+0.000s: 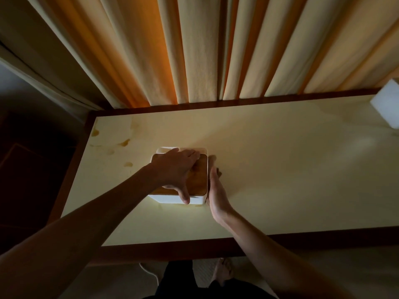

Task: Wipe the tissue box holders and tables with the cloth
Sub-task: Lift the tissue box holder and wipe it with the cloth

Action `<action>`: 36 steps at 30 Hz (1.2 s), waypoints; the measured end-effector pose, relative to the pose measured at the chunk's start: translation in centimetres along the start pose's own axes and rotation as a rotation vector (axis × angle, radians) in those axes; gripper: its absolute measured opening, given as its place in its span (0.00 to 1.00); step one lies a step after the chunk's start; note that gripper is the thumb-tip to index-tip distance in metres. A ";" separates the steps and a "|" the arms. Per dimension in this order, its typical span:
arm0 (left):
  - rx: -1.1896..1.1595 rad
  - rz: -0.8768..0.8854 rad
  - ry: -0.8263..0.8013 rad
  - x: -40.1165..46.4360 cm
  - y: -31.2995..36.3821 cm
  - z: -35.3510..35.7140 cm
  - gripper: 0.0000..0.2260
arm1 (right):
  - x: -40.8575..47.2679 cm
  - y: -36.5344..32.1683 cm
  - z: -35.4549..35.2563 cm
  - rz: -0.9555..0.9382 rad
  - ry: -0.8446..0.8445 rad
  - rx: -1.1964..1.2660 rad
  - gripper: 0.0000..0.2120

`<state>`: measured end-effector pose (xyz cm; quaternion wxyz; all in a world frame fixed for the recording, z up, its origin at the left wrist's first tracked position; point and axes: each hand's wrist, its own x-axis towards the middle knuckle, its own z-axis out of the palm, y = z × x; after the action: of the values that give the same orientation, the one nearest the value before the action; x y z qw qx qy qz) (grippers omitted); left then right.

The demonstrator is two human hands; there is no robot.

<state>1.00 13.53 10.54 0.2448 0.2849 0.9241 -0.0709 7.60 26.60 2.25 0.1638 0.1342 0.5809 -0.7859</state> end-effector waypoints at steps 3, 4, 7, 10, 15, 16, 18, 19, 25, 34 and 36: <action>-0.005 0.001 -0.001 -0.1 0.0 -0.1 0.57 | -2.4 3.9 -0.5 0.025 0.030 -0.027 0.17; -0.012 -0.001 -0.006 -0.1 -0.1 -0.1 0.58 | -3.0 4.7 -0.7 0.030 0.020 -0.009 0.19; -0.032 0.001 -0.005 -0.1 -0.2 0.0 0.58 | -2.5 3.8 -0.8 -0.035 -0.002 -0.007 0.28; -0.045 0.010 0.035 -0.3 0.0 -0.3 0.55 | -0.2 -0.3 -0.2 -0.104 -0.032 -0.006 0.26; -0.056 0.015 0.034 -0.3 0.1 -0.4 0.54 | 3.3 -2.3 -0.1 -0.063 0.065 0.068 0.30; -0.055 0.008 0.030 -0.2 0.1 -0.4 0.54 | 3.1 -1.6 0.0 -0.012 0.072 0.072 0.30; -0.050 -0.004 0.021 -0.1 -0.1 -0.1 0.55 | 1.7 0.6 -0.2 0.051 0.061 0.044 0.31; -0.040 -0.008 0.018 -0.1 -0.1 0.0 0.56 | 0.7 1.8 -0.5 0.057 0.054 0.037 0.28; -0.047 -0.025 0.013 0.2 -0.5 0.4 0.58 | -3.7 3.7 -0.8 0.065 -0.011 0.055 0.34; -0.038 0.004 0.046 0.0 -0.4 0.3 0.55 | 2.6 -2.1 -0.3 0.060 0.057 0.113 0.35; -0.008 0.007 0.060 -0.2 -0.4 0.2 0.55 | 1.2 -0.1 0.1 0.126 0.111 0.084 0.32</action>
<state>1.02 13.04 10.42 0.2185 0.2892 0.9302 -0.0580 6.44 26.43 1.89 0.1749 0.2206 0.5460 -0.7891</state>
